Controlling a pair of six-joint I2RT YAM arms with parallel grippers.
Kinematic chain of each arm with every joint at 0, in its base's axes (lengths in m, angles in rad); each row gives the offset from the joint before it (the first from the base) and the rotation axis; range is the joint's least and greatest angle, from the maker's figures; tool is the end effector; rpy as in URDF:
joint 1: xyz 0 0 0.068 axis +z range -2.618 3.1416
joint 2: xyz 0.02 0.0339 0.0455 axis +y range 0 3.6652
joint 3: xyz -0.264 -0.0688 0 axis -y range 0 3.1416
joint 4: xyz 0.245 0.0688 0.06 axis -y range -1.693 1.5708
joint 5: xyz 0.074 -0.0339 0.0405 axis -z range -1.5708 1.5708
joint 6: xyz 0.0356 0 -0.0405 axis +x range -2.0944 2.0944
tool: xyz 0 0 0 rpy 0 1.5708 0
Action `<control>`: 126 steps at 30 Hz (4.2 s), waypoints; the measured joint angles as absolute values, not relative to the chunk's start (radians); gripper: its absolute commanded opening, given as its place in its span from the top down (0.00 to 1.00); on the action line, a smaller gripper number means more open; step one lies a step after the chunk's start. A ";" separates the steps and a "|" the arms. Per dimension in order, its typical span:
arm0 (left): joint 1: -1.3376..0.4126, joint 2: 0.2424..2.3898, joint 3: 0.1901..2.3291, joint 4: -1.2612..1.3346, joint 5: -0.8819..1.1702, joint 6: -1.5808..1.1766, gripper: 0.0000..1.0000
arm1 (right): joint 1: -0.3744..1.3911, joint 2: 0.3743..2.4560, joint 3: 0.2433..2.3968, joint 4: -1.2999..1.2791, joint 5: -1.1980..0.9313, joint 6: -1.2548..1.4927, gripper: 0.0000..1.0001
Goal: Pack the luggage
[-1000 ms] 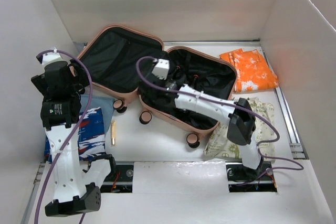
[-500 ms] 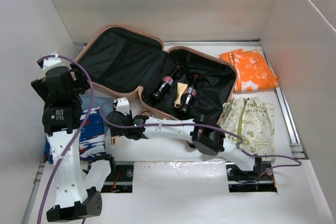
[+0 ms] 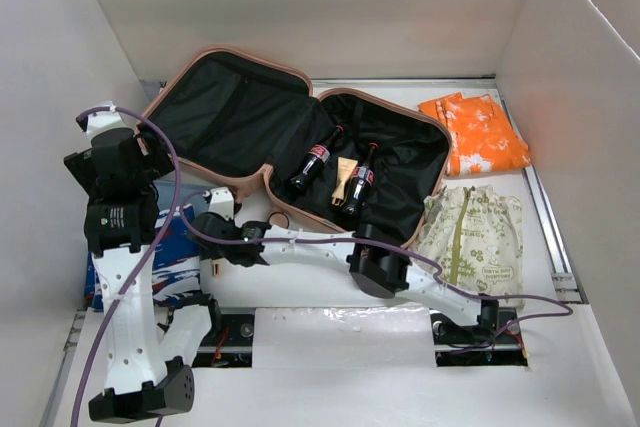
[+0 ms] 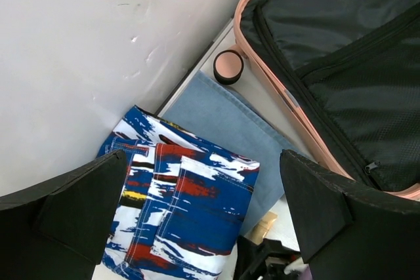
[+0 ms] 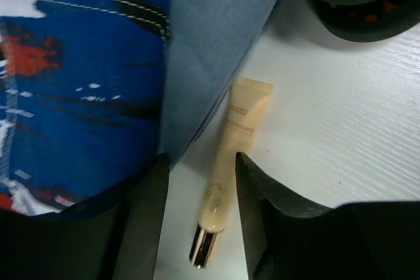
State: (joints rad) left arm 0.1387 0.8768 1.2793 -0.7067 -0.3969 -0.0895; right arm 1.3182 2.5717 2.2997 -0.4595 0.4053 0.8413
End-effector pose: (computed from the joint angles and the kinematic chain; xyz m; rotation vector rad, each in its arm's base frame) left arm 0.1516 0.0351 0.4356 -0.4820 1.8071 0.4054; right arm 0.1570 0.5521 0.1766 -0.3409 2.3014 0.6870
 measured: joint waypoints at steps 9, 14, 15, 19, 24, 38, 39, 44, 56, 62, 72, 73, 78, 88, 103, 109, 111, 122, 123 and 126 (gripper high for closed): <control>0.139 0.879 1.273 -0.697 -0.397 -0.089 0.00 | 1.330 2.592 2.303 -0.562 0.492 0.889 0.60; 0.139 0.888 1.268 -0.691 -0.396 -0.089 0.00 | 1.330 2.597 2.328 -0.607 0.513 0.897 0.50; 0.139 0.889 1.268 -0.691 -0.395 -0.089 0.00 | 1.330 2.603 2.346 -0.629 0.515 0.896 0.50; 0.139 0.889 1.267 -0.689 -0.393 -0.089 0.00 | 1.330 2.615 2.374 -0.701 0.536 0.900 0.63; 0.139 0.889 1.267 -0.681 -0.393 -0.089 0.00 | 1.330 2.581 2.307 -0.686 0.560 0.912 0.85; 0.139 0.889 1.268 -0.677 -0.390 -0.098 0.00 | 1.327 2.417 2.156 -0.669 0.553 0.910 1.00; 0.139 0.889 1.268 -0.677 -0.387 -0.099 0.00 | 1.324 2.378 2.144 -0.666 0.563 0.908 1.00; 0.139 0.889 1.288 -0.678 -0.369 -0.107 0.00 | 1.277 2.129 2.074 -0.595 0.643 0.900 1.00; 0.139 0.896 1.317 -0.670 -0.358 -0.086 0.00 | 0.969 1.963 1.822 -0.576 0.739 1.019 1.00; 0.139 0.924 1.321 -0.671 -0.354 -0.071 0.00 | 0.912 1.996 1.723 -0.611 0.676 1.129 1.00; 0.138 0.937 1.336 -0.672 -0.353 -0.056 0.00 | 0.856 2.063 1.710 -0.641 0.631 1.180 1.00; 0.139 0.937 1.336 -0.672 -0.353 -0.056 0.00 | 0.855 2.078 1.710 -0.643 0.624 1.177 1.00; 0.139 0.937 1.336 -0.673 -0.353 -0.052 0.00 | 0.844 2.157 1.715 -0.674 0.595 1.172 0.89; 0.139 0.939 1.336 -0.672 -0.346 -0.048 0.00 | 0.847 2.128 1.739 -0.679 0.575 1.065 0.22; 0.080 0.984 1.435 -0.674 -0.002 0.131 0.00 | 0.867 1.816 1.925 -0.767 0.529 0.633 0.03; -0.067 1.047 1.457 -0.677 0.175 0.208 0.00 | 0.713 1.475 1.747 -0.888 0.413 0.560 0.00; -0.090 1.065 1.457 -0.677 0.220 0.221 0.00 | 0.579 1.335 1.654 -0.935 0.364 0.550 0.00; -0.269 1.085 1.455 -0.653 0.269 0.252 0.00 | -0.245 1.060 1.275 -1.082 0.161 0.309 0.00; -0.276 1.087 1.456 -0.651 0.269 0.252 0.00 | -0.283 1.108 1.267 -1.082 0.146 0.280 0.00; -0.280 1.094 1.456 -0.647 0.268 0.252 0.00 | -0.339 1.270 1.248 -1.080 0.121 0.207 0.00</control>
